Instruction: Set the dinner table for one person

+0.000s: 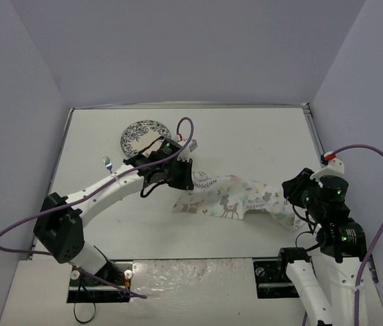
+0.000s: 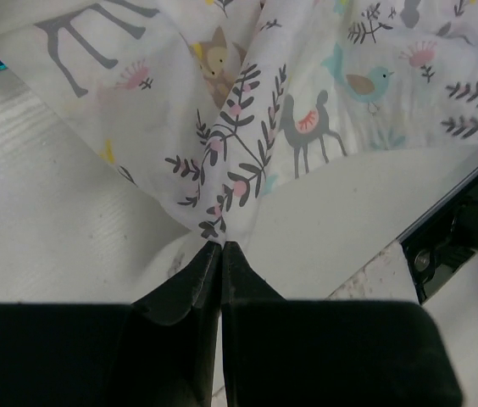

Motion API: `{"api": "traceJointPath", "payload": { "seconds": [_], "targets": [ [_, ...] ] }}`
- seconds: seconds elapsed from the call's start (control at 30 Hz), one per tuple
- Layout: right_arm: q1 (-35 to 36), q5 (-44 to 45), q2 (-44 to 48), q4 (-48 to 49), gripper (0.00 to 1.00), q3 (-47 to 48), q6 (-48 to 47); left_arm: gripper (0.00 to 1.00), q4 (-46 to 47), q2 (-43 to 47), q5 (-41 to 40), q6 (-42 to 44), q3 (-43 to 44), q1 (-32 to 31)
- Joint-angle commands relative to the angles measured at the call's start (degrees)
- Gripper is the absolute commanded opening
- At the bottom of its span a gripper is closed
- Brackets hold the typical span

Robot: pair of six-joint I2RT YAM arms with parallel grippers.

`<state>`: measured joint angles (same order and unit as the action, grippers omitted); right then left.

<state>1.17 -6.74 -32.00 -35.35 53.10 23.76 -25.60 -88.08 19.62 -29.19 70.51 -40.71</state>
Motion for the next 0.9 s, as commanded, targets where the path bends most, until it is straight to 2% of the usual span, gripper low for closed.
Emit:
{"api": "traceJointPath", "payload": {
  "seconds": [0.0,0.1,0.2,0.27,0.4,0.5,0.53,0.67,0.73,0.83,0.87],
  "targets": [
    [0.16,-6.84,0.24,-8.5,0.35,3.73,0.01,0.0,-3.81,7.72,-2.25,0.85,-5.15,-1.02],
    [0.16,-4.46,0.75,-9.39,0.57,2.79,0.12,0.0,-5.81,10.96,-3.29,0.47,-9.6,-1.11],
    [0.15,0.26,-1.97,-7.62,0.68,1.42,-0.07,0.0,-6.92,13.44,-5.42,-0.04,-13.29,-1.12],
    [0.21,2.07,-4.4,-4.06,0.72,-0.86,0.25,0.0,-6.8,14.47,-5.76,-1.0,-15.79,-1.12],
    [-0.03,5.32,-8.14,2.5,0.74,-5.07,3.21,0.0,-7.4,16.58,-5.66,-1.77,-18.29,-1.12],
    [-0.03,10.64,-10.47,5.78,0.78,-5.4,10.42,0.04,-8.6,18.04,-6.96,-2.01,-19.99,-1.12],
    [-0.03,12.7,-11.54,8.16,0.78,-6.96,11.02,0.11,-8.76,18.78,-6.97,-2.01,-20.65,-1.12],
    [-0.03,18.05,-16.87,12.19,0.78,-9.93,13.21,0.31,-8.77,21.36,-7.52,-2.28,-20.96,-1.12],
    [-0.03,20.25,-20.46,14.98,0.81,-12.43,14.53,0.55,-9.16,22.69,-9.55,-2.48,-19.42,-0.95],
    [-0.06,22.68,-25.8,19.61,0.86,-13.66,14.77,0.78,-8.34,23.53,-14.62,-2.69,-17.38,-0.2],
    [-0.15,23.66,-27.94,20.45,0.87,-13.47,14.58,0.83,-7.28,23.16,-16.34,-2.87,-16.41,0.5]
  ]
}}
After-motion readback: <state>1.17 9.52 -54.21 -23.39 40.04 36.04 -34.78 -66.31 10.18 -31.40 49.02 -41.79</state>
